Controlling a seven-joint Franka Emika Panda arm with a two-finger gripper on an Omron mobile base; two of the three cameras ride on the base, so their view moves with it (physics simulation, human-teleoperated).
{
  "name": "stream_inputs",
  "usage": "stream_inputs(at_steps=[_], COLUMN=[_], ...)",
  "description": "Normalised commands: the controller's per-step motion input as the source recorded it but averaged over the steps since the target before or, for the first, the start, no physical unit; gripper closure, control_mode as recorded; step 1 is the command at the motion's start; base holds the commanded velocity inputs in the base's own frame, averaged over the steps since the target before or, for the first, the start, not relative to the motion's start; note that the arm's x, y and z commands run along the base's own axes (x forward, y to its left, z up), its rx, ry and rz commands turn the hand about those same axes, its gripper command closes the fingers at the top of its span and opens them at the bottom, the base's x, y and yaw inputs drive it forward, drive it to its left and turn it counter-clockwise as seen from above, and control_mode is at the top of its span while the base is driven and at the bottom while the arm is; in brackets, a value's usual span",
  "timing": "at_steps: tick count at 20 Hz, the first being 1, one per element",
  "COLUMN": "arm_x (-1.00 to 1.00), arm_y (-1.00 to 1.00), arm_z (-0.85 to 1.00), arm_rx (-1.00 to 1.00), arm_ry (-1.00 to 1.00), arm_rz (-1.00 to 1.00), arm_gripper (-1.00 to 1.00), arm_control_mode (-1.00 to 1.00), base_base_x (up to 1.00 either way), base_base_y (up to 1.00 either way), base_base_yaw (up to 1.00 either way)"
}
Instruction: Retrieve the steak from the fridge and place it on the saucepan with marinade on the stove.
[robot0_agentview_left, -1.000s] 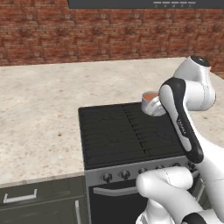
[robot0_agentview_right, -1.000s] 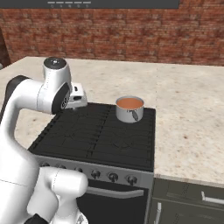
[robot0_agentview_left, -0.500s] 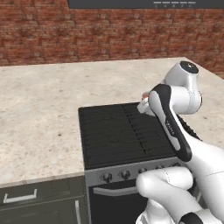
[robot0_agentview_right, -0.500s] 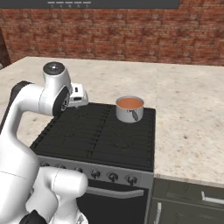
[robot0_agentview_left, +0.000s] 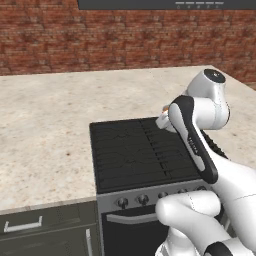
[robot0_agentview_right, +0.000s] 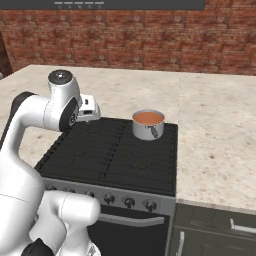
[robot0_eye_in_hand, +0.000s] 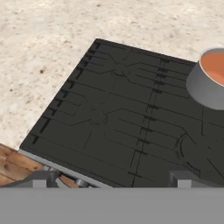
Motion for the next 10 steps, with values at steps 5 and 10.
stream_inputs(at_steps=[5, 10], arm_x=[0.0, -0.12], arm_y=[0.0, 0.02], arm_z=[0.0, -0.02], arm_rx=[0.0, -0.01], arm_ry=[0.0, -0.01], arm_rz=[0.01, 0.11], arm_gripper=[-1.0, -1.0], arm_control_mode=[-1.0, 1.0], base_base_x=[0.0, -0.31], base_base_y=[0.0, 0.0], base_base_yaw=[0.0, 0.3])
